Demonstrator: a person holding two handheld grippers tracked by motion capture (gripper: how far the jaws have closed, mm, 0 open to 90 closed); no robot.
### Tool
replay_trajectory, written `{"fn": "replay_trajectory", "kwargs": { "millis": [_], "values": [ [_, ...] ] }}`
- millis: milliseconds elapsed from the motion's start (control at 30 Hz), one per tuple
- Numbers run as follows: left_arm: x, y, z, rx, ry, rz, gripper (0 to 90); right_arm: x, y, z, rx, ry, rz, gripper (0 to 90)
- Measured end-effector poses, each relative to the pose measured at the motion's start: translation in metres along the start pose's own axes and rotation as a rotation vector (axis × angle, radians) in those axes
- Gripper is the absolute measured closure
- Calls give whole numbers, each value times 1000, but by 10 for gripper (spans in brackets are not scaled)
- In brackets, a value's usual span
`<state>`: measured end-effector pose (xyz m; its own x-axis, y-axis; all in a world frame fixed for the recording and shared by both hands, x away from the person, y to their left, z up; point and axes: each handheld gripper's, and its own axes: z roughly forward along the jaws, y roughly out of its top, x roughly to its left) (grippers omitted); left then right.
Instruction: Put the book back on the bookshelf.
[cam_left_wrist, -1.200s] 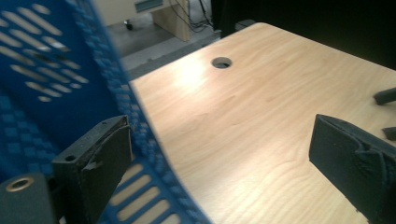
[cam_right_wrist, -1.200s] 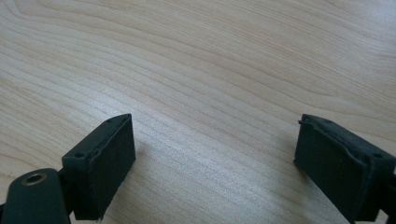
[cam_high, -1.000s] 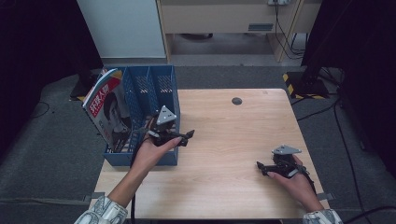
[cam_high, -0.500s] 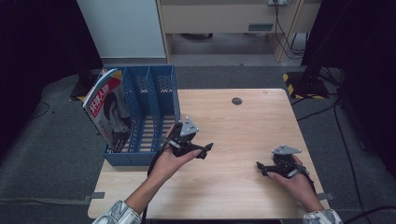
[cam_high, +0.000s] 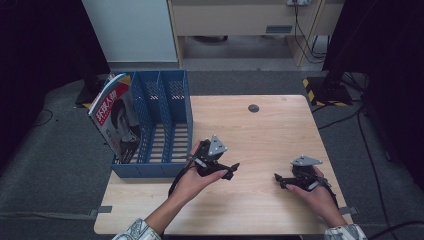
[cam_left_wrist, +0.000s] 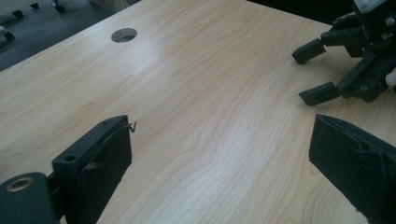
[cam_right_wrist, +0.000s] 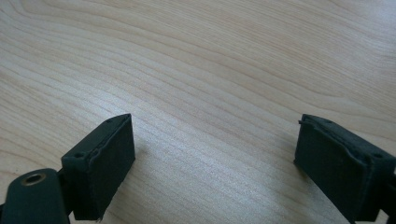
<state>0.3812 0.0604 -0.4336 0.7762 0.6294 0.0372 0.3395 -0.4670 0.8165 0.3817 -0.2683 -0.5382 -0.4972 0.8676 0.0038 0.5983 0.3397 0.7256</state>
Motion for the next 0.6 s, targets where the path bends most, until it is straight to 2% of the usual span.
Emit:
{"fn": "replay_trajectory", "kwargs": {
  "millis": [600],
  "values": [
    [-23, -16, 27, 68, -34, 21, 56, 0, 0, 0, -1, 3, 0, 124]
  ]
}}
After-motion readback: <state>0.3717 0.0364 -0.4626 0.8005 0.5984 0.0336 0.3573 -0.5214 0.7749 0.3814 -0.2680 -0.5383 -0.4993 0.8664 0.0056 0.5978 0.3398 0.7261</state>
